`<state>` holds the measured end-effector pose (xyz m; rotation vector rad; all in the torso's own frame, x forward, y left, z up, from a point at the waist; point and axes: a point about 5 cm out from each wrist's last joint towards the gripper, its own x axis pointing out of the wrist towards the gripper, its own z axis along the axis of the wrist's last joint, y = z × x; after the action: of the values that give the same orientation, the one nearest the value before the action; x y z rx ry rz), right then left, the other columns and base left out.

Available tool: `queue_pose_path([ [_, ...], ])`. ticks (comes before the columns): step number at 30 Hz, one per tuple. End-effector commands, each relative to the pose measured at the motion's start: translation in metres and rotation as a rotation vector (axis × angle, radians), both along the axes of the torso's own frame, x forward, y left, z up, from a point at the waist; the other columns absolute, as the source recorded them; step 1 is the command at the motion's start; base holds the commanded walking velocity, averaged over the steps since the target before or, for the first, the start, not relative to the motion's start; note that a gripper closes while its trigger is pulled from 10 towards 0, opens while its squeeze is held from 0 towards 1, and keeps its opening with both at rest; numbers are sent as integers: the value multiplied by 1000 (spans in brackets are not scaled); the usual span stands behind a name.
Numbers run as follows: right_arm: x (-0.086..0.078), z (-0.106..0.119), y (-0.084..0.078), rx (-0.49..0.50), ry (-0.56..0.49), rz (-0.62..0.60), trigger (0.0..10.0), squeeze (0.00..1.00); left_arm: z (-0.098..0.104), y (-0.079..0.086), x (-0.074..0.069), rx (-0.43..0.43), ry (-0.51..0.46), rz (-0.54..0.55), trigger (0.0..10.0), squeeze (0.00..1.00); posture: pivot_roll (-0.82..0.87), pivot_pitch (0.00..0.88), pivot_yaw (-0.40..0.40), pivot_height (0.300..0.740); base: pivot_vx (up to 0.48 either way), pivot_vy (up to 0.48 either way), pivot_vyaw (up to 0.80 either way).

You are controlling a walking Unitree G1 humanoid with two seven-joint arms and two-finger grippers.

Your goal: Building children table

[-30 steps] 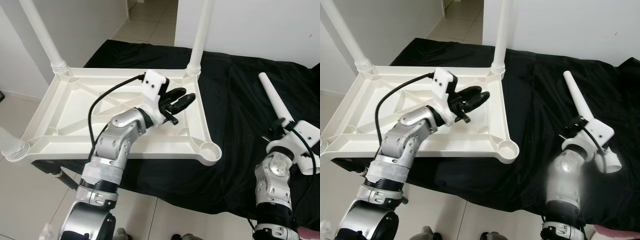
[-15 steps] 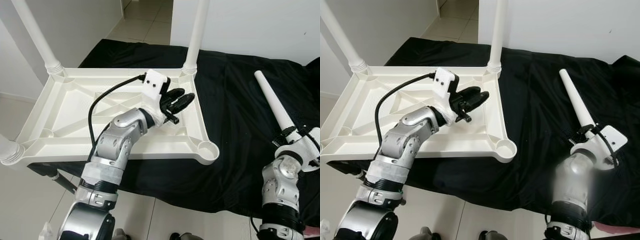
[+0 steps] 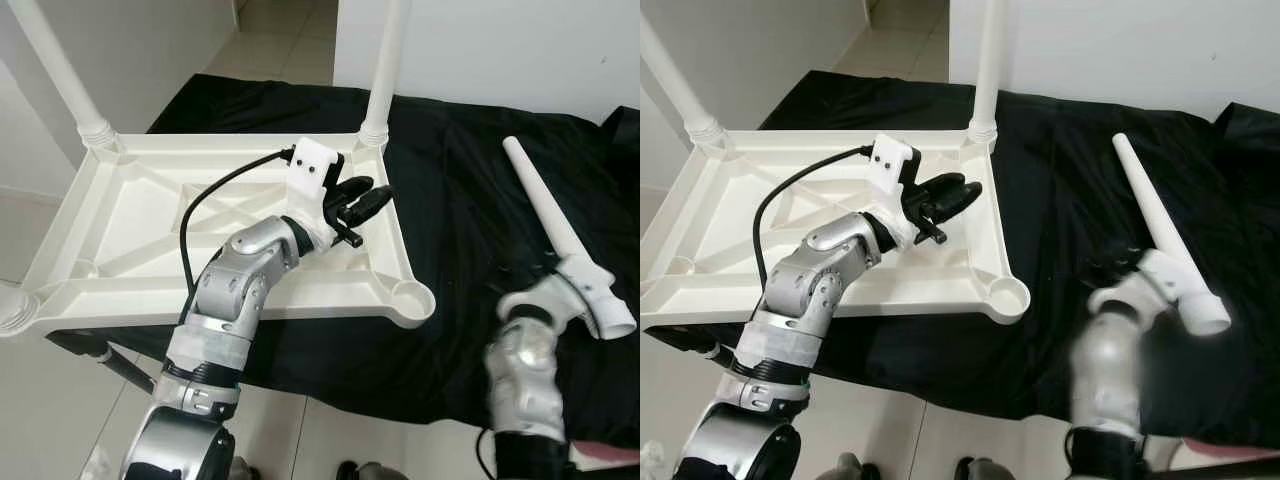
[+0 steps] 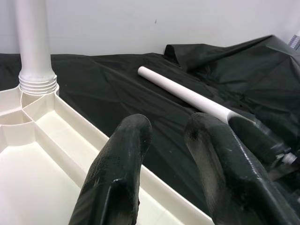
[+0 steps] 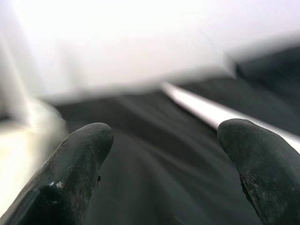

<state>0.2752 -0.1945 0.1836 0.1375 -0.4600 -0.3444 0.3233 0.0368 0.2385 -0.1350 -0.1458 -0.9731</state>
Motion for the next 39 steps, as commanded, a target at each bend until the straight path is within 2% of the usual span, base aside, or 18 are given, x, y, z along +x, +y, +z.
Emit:
queue_pose_path([
  [1, -5, 18, 8, -54, -101, 43, 10000, 0, 4, -2, -1, 0, -7, -9, 10000, 0, -22, 141, 6, 740, 0, 0, 0],
  [5, -5, 40, 4, -91, -162, 47, 10000, 0, 5, -6, -2, 1, -4, -16, 10000, 0, -25, 141, 8, 740, 0, 0, 0],
  [8, -5, 42, 2, -91, -166, 35, 10000, 0, 5, -7, -2, 1, -5, -17, 10000, 0, -26, 141, 8, 740, 0, 0, 0],
  [9, -4, 43, -9, -69, -151, -28, 10000, 0, 6, -8, -3, 1, -6, -22, 10000, 0, -27, 144, 7, 740, 0, 0, 0],
  [10, -5, 38, -24, -40, -101, -132, 10000, 0, 6, -9, -3, -2, -5, -26, 10000, 0, -28, 145, 8, 740, 0, 0, 0],
  [11, -5, 38, -24, -40, -101, -132, 10000, 0, 6, -9, -3, -2, -5, -26, 10000, 0, -28, 145, 8, 740, 0, 0, 0],
  [12, -6, 31, -35, 6, -55, -202, 10000, 0, 6, -10, -3, -3, -4, -28, 10000, 0, -28, 146, 7, 740, 0, 0, 0],
  [13, -6, 31, -35, 6, -55, -202, 10000, 0, 6, -10, -3, -3, -4, -28, 10000, 0, -28, 146, 7, 740, 0, 0, 0],
  [14, -7, 22, -43, 28, 5, -272, 10000, 0, 6, -10, -3, -4, -3, -30, 10000, 0, -29, 148, 8, 740, 0, 0, 0],
  [16, -10, 10, -48, 47, 79, -334, 10000, 0, 6, -9, -3, -5, 0, -29, 10000, 0, -28, 148, 8, 740, 0, 0, 0],
  [21, -12, 2, -50, 64, 117, -366, 10000, 0, 4, -9, -3, 2, 6, -33, 10000, 0, -31, 147, 8, 740, 0, 0, 0],
  [23, -18, -8, -56, 83, 150, -407, 10000, 0, -5, -12, -9, 54, -5, -57, 10000, 0, -33, 145, 4, 740, 0, 0, 0],
  [27, -21, -13, -59, 93, 166, -425, 10000, 0, -10, -13, -12, 73, -8, -72, 10000, 0, -34, 145, 4, 740, 0, 0, 0],
  [28, -29, -23, -69, 90, 192, -480, 10000, 0, -16, -16, -18, 97, -8, -99, 10000, 0, -38, 144, 2, 740, 0, 0, 0],
  [32, -35, -28, -79, 90, 218, -550, 10000, 0, -19, -20, -22, 105, -6, -122, 10000, 0, -41, 144, 0, 740, 0, 0, 0],
  [35, -40, -29, -88, 94, 239, -627, 10000, 0, -19, -24, -28, 97, 11, -192, 10000, 0, -44, 145, 0, 740, 0, 0, 0],
  [37, -43, -30, -95, 77, 261, -685, 10000, 0, -23, -31, -40, 134, -8, -273, 10000, 0, -44, 141, -4, 740, 0, 0, 0],
  [39, -45, -30, -99, 67, 271, -710, 10000, 0, -27, -34, -45, 164, -24, -300, 10000, 0, -48, 141, -2, 740, 0, 0, 0],
])
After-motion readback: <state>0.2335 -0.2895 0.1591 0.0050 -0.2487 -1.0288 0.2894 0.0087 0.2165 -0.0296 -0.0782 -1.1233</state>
